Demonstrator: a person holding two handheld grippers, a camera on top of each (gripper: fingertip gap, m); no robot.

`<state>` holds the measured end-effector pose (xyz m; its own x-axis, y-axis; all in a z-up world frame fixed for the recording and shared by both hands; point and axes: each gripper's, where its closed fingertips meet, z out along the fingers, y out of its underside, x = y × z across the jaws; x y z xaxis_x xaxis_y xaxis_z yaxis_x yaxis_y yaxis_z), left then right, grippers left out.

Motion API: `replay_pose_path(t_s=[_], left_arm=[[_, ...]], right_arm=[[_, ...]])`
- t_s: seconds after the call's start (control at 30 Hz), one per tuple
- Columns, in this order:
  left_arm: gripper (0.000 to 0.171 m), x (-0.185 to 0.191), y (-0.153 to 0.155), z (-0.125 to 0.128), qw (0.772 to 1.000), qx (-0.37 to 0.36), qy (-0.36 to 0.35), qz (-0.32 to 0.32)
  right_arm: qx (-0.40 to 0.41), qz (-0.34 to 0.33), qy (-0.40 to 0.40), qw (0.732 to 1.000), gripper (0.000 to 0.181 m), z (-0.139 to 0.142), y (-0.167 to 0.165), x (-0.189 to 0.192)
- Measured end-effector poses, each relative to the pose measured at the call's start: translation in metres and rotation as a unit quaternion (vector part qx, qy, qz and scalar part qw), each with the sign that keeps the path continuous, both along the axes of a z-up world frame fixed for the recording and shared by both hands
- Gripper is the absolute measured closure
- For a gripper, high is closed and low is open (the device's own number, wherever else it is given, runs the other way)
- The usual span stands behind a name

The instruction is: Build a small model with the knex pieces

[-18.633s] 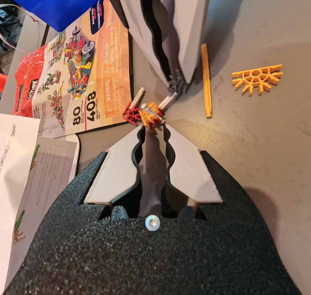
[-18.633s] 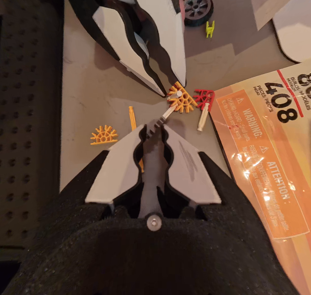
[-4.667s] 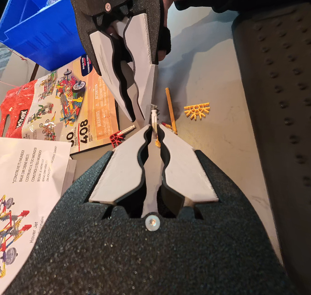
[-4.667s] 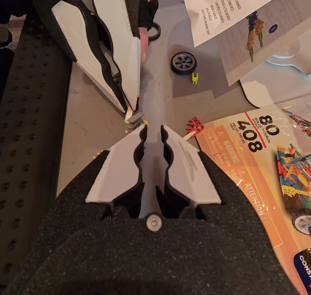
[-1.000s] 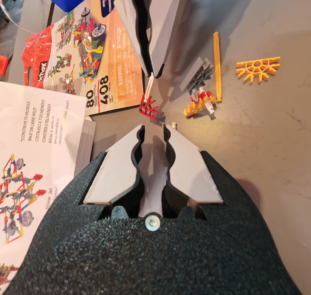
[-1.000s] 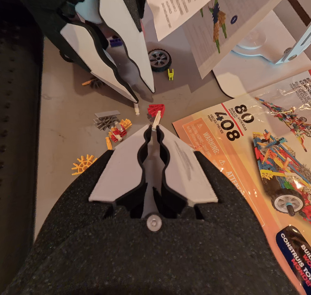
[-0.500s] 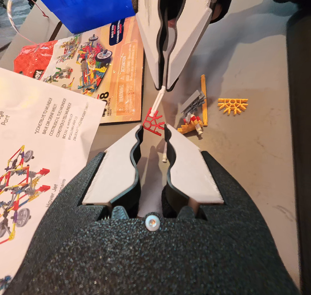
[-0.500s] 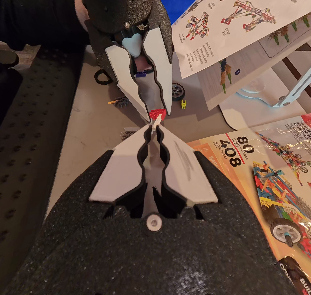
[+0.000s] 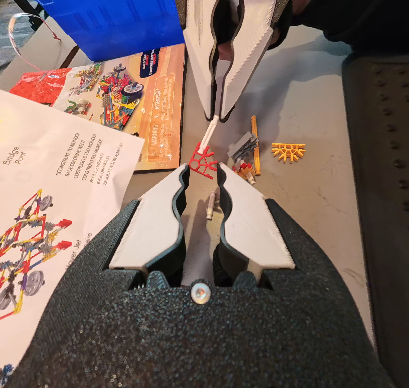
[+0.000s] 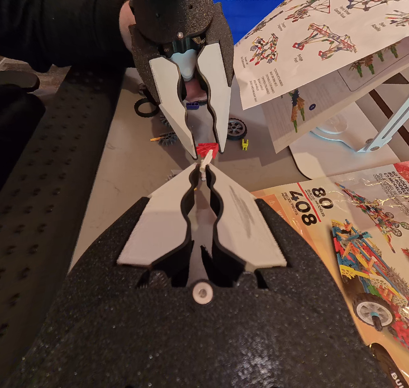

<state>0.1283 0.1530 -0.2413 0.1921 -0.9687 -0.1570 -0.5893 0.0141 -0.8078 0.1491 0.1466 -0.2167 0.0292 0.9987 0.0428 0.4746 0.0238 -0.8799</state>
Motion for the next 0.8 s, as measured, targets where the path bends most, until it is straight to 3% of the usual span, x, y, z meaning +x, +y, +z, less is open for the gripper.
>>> replay_pose_path(t_s=[0.8], left_arm=[[0.147,0.000,-0.032,0.022,0.995,-0.063,-0.043,-0.062]], right_arm=[[-0.012,0.063,0.025,0.998,0.177,0.012,-0.026,-0.002]])
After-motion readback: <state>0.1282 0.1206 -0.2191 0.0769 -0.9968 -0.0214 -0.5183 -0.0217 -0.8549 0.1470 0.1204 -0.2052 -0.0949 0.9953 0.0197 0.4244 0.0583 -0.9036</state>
